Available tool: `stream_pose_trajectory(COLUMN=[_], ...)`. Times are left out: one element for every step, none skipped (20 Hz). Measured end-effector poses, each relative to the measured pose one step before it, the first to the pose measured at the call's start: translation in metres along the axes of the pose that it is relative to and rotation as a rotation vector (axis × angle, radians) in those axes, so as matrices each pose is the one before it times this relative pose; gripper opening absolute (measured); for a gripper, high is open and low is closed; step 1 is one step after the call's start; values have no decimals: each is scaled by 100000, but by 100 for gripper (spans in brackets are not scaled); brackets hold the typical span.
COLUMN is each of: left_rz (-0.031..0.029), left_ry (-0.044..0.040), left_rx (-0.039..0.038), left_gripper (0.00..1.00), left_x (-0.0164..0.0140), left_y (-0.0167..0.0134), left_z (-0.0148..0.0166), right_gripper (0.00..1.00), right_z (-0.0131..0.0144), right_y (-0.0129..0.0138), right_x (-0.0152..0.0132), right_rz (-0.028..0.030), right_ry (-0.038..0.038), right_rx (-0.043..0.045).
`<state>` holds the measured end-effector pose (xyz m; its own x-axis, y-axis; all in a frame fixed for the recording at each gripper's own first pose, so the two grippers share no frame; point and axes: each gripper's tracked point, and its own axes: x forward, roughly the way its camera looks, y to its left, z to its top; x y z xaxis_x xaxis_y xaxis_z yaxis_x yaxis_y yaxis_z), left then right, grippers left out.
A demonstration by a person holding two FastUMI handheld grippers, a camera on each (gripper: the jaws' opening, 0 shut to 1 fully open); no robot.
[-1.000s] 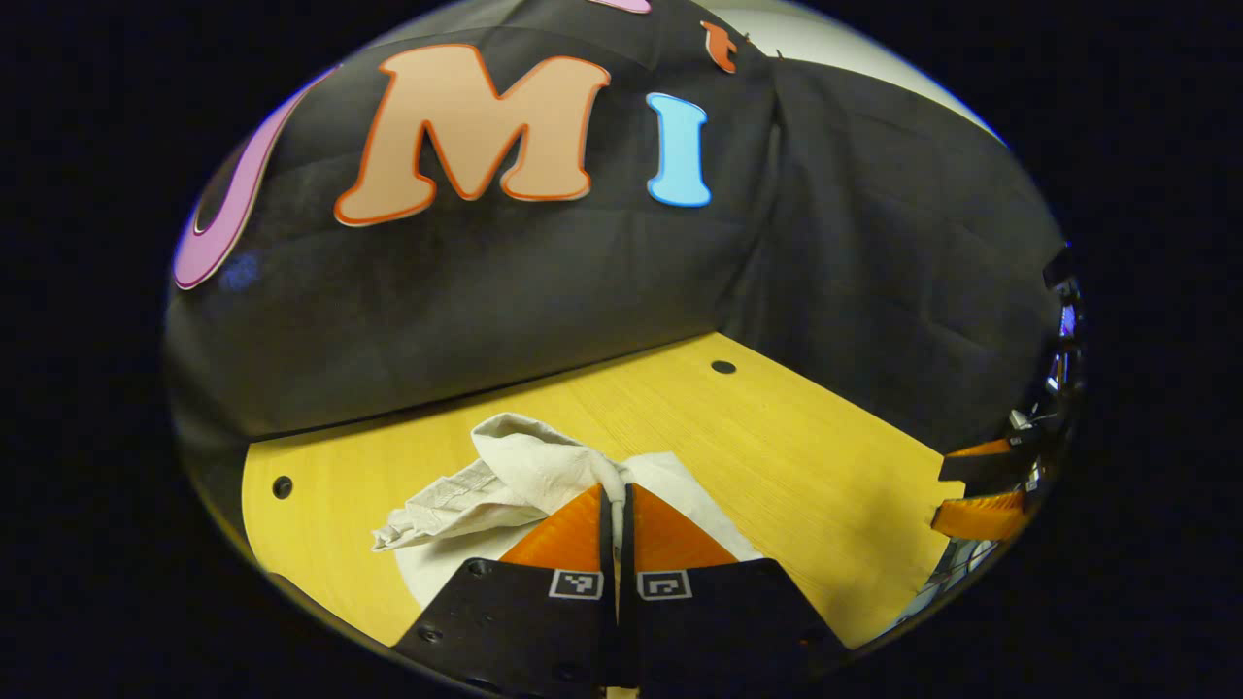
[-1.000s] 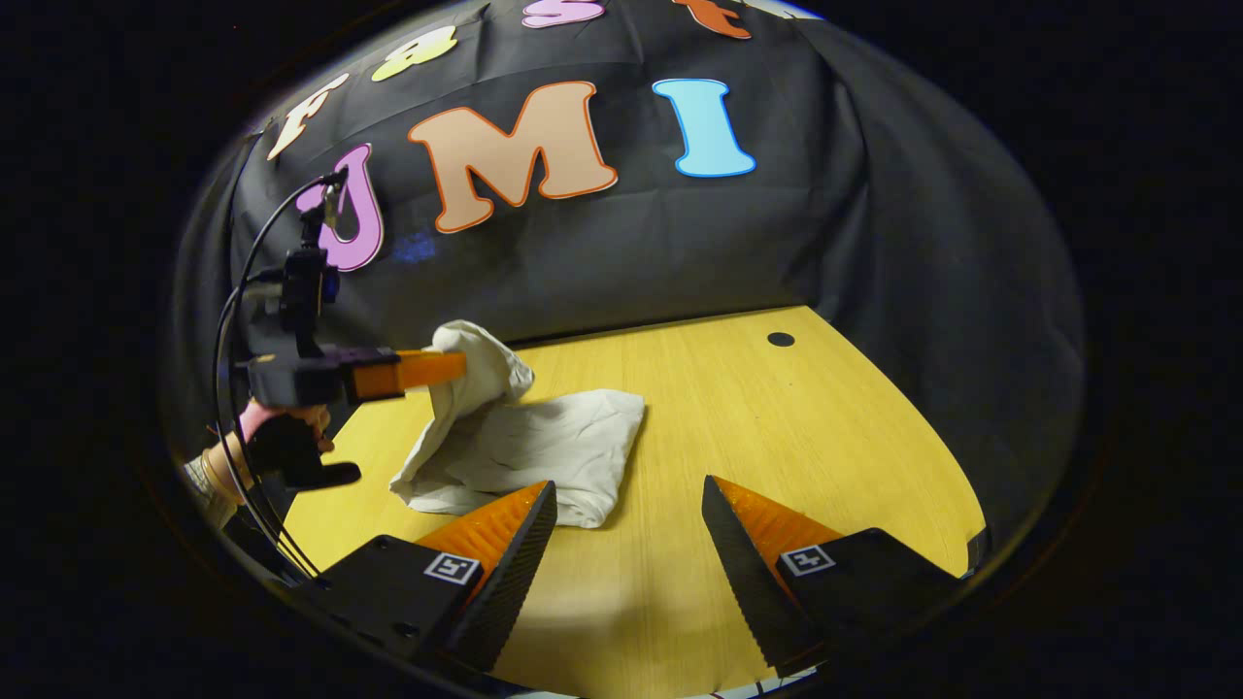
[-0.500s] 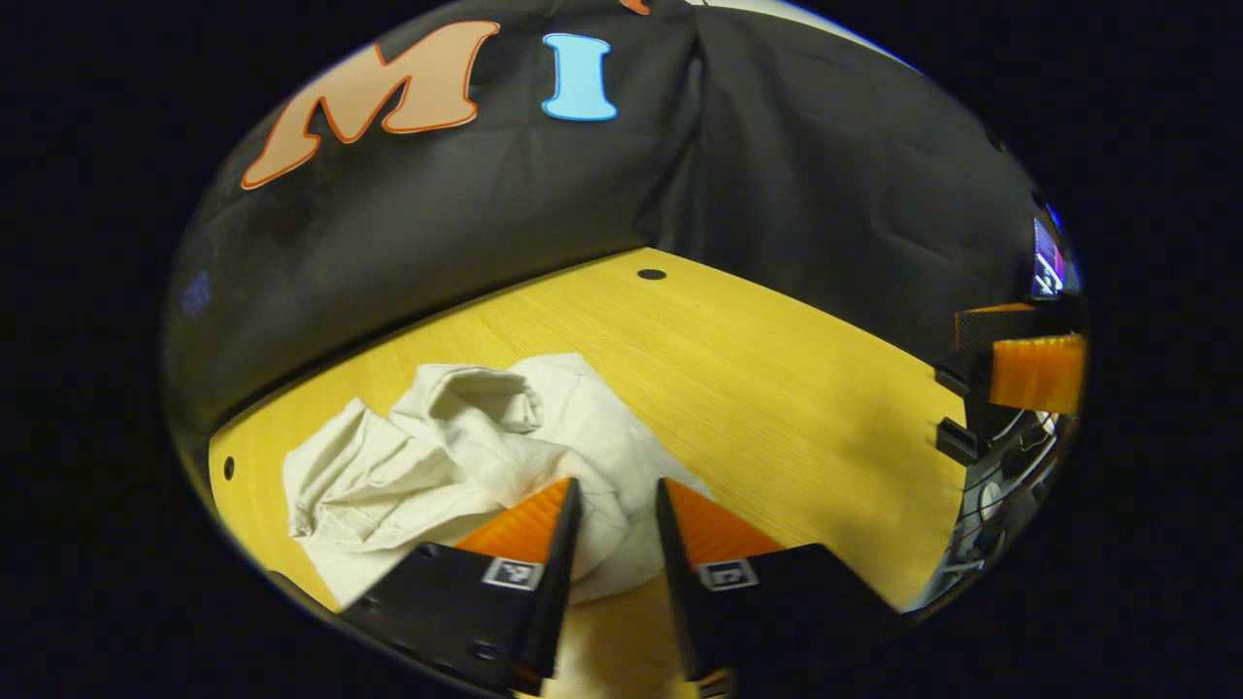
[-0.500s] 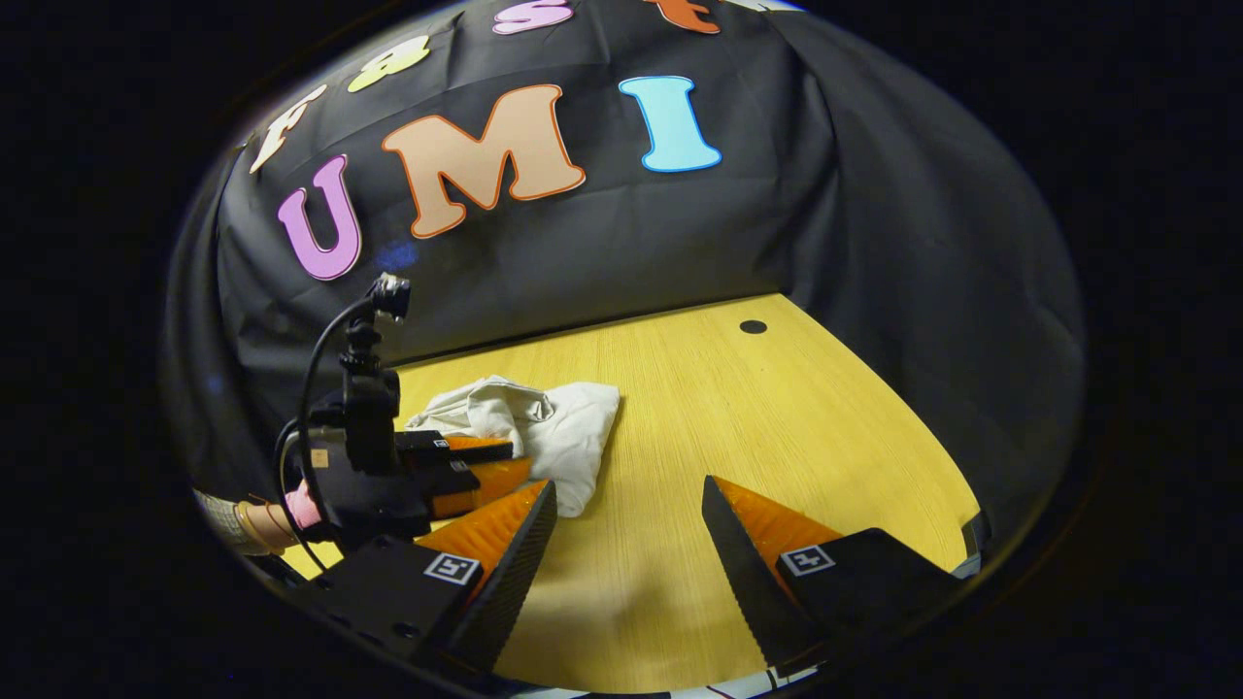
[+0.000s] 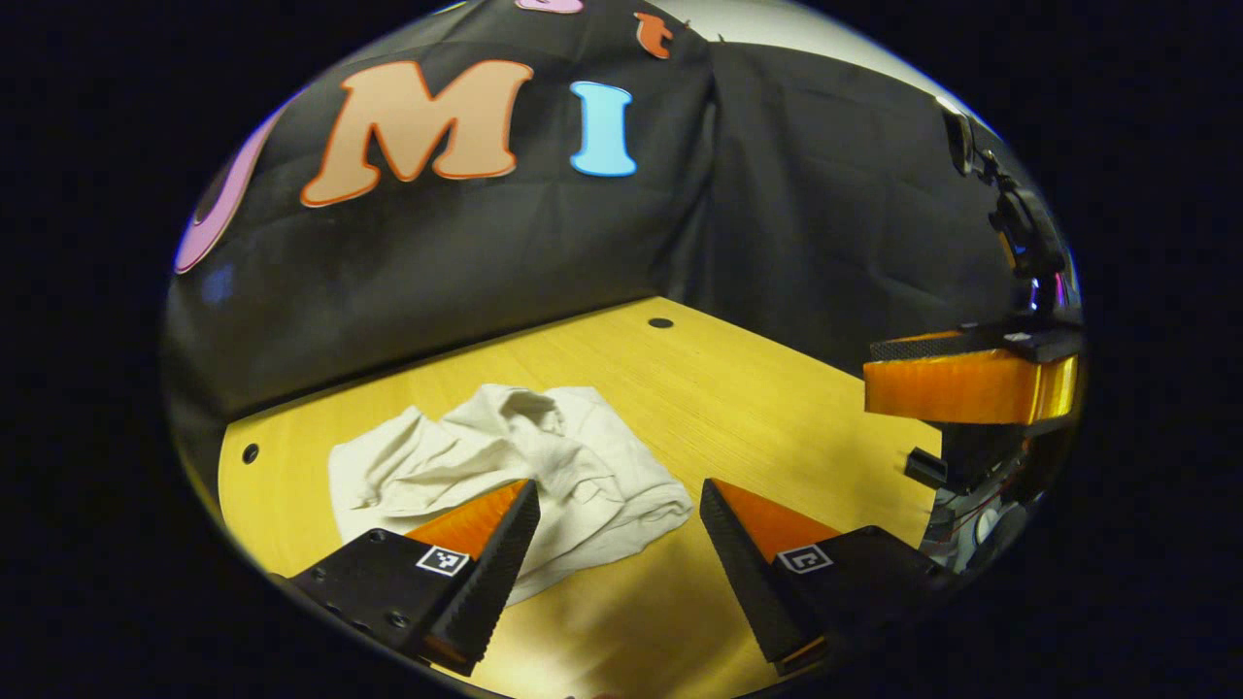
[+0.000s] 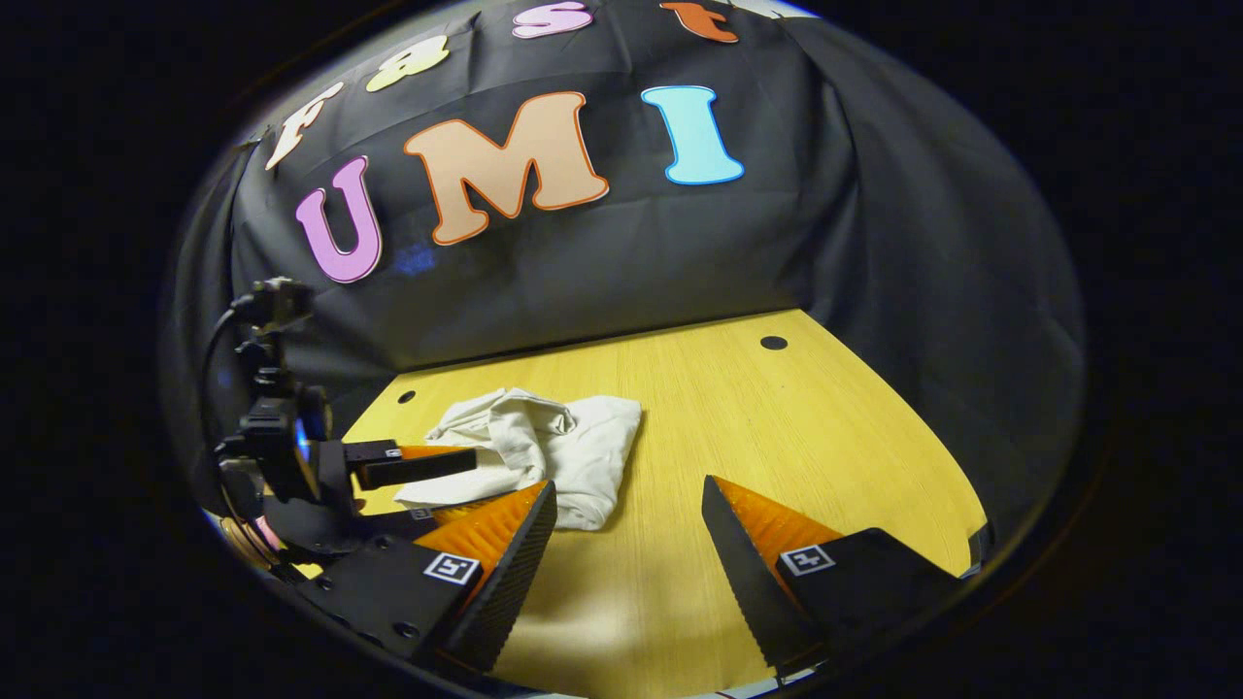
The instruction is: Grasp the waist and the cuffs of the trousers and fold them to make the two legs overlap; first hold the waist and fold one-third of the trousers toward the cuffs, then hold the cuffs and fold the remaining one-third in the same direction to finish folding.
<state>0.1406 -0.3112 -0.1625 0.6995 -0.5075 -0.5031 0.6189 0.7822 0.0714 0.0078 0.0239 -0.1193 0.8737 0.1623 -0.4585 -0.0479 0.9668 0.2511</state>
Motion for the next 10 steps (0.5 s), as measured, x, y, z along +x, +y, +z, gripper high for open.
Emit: stream_pose_trajectory(left_rz=[3692,3598,3855,3550,2875,2902,3086,3234,2973,2411], left_ry=[-1478,-1285,-1663,-2141,-1472,-906,-920,-532,-96,195], left_rx=[-3710,-3999,-3717,-3198,-2911,-2537,-2185,-2064,-2090,-2128], left_gripper=[99,99,98,96,95,95,95,97,96,96], left_x=[-1273,-1356,-1344,-1116,-1168,-1190,-841,-657,-627,-393], left_y=[969,945,1104,1117,1125,1359,1384,1289,1212,1096], left_z=[543,400,529,617,438,356,63,-100,-265,-260], right_gripper=[97,97,97,97,97,97,97,97,97,97], right_z=[224,152,58,179,39,129,134,88,-70,-191], right_y=[632,611,582,390,368,451,489,527,471,427], right_x=[165,133,65,154,7,43,-41,95,26,59], right_rz=[1126,1354,963,246,286,468,693,684,532,383], right_ry=[-1004,-769,-732,-901,-779,-954,-1065,-978,-474,150], right_rx=[814,555,-137,-627,-724,-633,-486,-437,-550,-708])
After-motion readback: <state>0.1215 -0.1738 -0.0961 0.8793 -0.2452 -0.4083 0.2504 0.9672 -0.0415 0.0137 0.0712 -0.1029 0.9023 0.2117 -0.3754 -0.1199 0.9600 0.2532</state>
